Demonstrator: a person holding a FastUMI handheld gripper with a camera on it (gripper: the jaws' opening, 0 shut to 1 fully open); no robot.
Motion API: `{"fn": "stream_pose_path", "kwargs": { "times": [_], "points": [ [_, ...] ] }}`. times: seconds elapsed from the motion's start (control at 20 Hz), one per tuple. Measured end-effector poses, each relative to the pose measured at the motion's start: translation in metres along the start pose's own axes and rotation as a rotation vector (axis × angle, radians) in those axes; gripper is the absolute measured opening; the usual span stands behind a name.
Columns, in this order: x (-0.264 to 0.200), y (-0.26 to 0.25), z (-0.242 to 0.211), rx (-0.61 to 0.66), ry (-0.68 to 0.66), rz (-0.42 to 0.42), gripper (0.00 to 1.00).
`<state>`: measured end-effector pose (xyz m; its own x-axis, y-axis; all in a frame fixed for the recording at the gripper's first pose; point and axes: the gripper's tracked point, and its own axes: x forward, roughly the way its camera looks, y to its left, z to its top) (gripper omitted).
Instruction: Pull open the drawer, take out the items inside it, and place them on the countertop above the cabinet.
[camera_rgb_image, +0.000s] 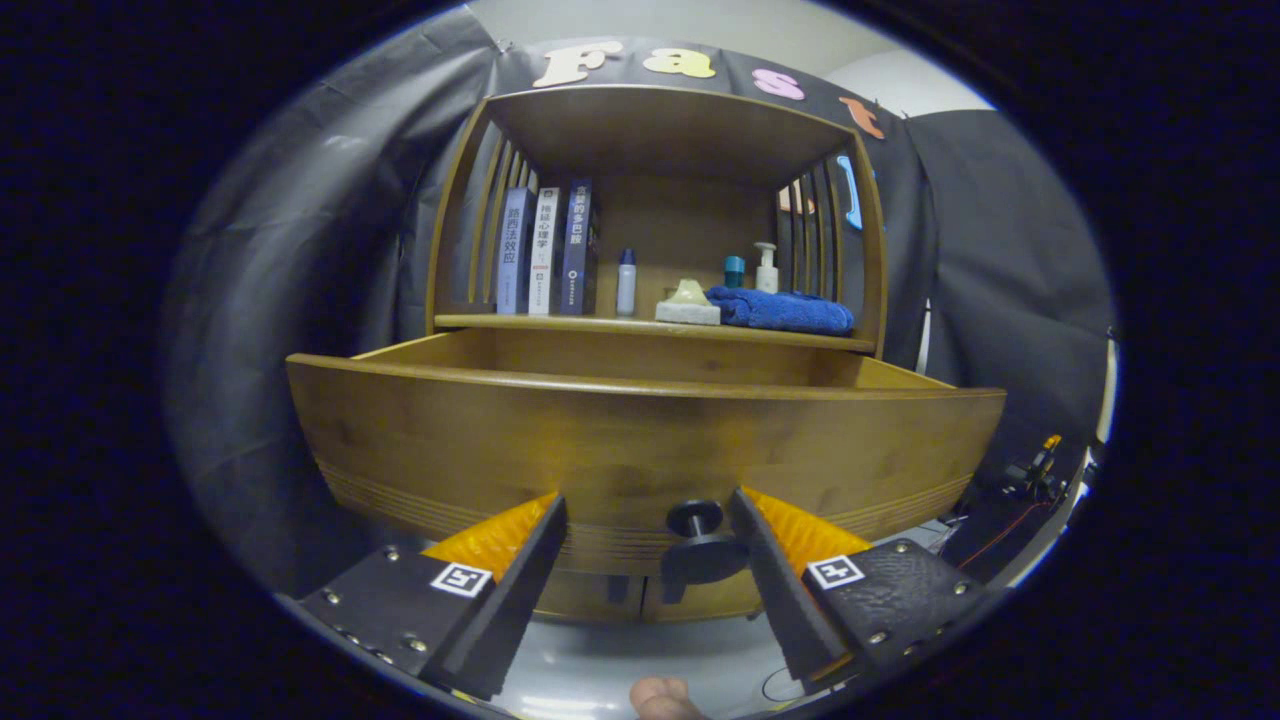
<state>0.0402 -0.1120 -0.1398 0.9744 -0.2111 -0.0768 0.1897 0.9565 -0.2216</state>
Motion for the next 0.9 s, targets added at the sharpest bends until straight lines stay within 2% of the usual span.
{"fn": "stream_pose_path", "kwargs": {
  "times": [0.45, 0.7, 0.9],
  "points": [
    [0.011, 0.003, 0.005, -0.01, -0.027, -0.008, 0.99],
    [0.07, 0.007, 0.022, -0.018, -0.032, -0.017, 1.0],
    [0.086, 0.009, 0.026, -0.023, -0.007, -0.015, 1.0]
  ]
}}
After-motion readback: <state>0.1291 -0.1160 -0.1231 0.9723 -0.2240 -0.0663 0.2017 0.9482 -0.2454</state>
